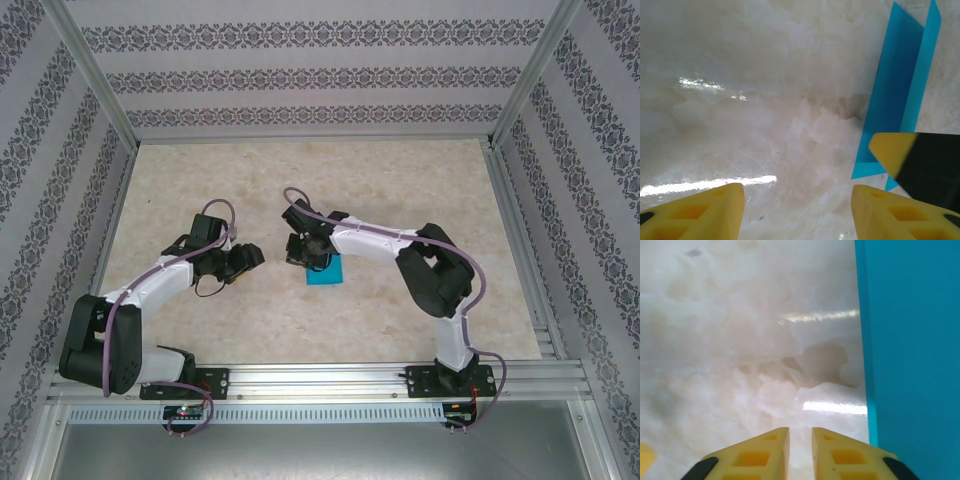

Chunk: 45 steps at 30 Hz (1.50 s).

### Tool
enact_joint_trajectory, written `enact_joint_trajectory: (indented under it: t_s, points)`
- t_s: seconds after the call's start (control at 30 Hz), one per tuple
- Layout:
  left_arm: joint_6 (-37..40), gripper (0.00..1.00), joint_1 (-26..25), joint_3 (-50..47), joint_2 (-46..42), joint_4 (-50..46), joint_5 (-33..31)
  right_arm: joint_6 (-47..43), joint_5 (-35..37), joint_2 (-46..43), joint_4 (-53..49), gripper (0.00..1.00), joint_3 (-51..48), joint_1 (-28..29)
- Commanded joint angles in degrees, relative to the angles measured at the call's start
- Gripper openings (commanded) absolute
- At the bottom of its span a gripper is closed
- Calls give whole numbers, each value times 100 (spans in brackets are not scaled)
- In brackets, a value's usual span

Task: Fold a paper plane with a square sheet of paper (pick it up from the middle)
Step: Fold the square sheet of paper in half at the center of the table, then rotate the paper at the center of the table.

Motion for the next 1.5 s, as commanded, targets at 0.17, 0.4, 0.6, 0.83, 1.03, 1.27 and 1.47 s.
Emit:
enact_joint_trajectory:
  t_s: [0.17, 0.4, 0.6, 0.83, 1.03, 1.27, 1.47]
  points:
    - [-450, 58, -434, 24, -389, 497, -317, -714, 483, -1862, 202, 38, -1359, -946]
    - [-657, 60, -959, 255, -391, 221, -786, -943, 144, -1923, 202, 41, -2161, -1444]
    - [-739, 61, -1220, 314, -340, 316, -806, -929, -260, -1326, 346, 41, -2153, -1244]
    - [-650, 61, -1286, 453, -187, 257, -761, -725, -477, -900, 572, 37, -1962, -902]
    - [-487, 60, -1282, 461, -28, 200, -693, -316, -724, -631, 938, 32, -1759, -493]
    - [-347, 59, -1281, 503, 82, 188, -693, 535, -1030, -447, 1992, 22, -1619, -126]
    - [-337, 57, -1283, 522, 64, 130, -1081, 1589, -964, -572, 3406, 12, -2056, 21]
